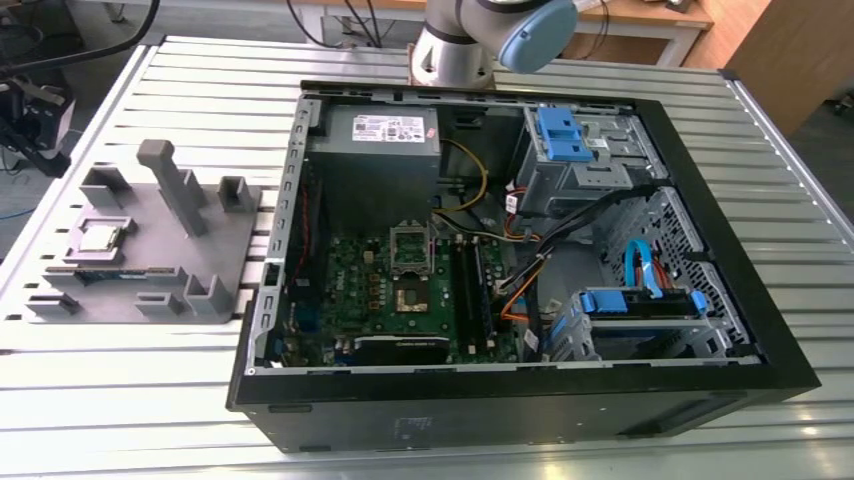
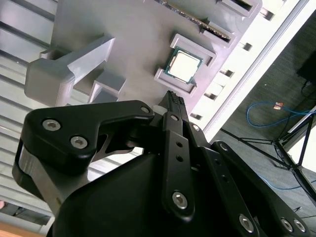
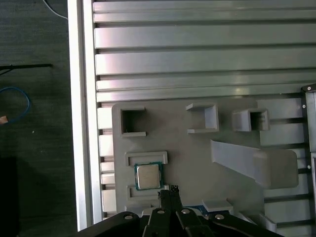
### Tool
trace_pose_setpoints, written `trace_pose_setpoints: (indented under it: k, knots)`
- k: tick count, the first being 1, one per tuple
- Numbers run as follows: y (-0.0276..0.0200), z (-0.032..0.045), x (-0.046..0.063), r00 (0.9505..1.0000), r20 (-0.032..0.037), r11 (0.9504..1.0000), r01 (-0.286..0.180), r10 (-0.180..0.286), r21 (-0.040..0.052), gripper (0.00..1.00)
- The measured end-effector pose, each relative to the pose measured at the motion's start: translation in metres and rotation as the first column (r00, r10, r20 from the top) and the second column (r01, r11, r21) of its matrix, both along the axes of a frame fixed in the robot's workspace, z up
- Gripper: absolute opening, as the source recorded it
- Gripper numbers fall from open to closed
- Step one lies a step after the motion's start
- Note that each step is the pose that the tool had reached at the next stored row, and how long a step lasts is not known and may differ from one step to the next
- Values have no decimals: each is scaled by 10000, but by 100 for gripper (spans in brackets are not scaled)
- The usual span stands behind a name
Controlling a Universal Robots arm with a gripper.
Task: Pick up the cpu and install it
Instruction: 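Reach for the cpu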
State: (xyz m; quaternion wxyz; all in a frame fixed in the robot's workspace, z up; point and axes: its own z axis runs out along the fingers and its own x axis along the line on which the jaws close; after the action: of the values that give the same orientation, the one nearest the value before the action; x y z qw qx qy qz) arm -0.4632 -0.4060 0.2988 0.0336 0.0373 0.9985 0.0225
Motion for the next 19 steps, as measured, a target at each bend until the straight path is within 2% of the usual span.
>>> trace_pose_setpoints:
  k: [15,19]
  knots:
    - [-21,-136,-47,10000,1,10000,2,-2,-7,11]
    - [-23,-194,-48,10000,-1,10000,1,-1,-16,11]
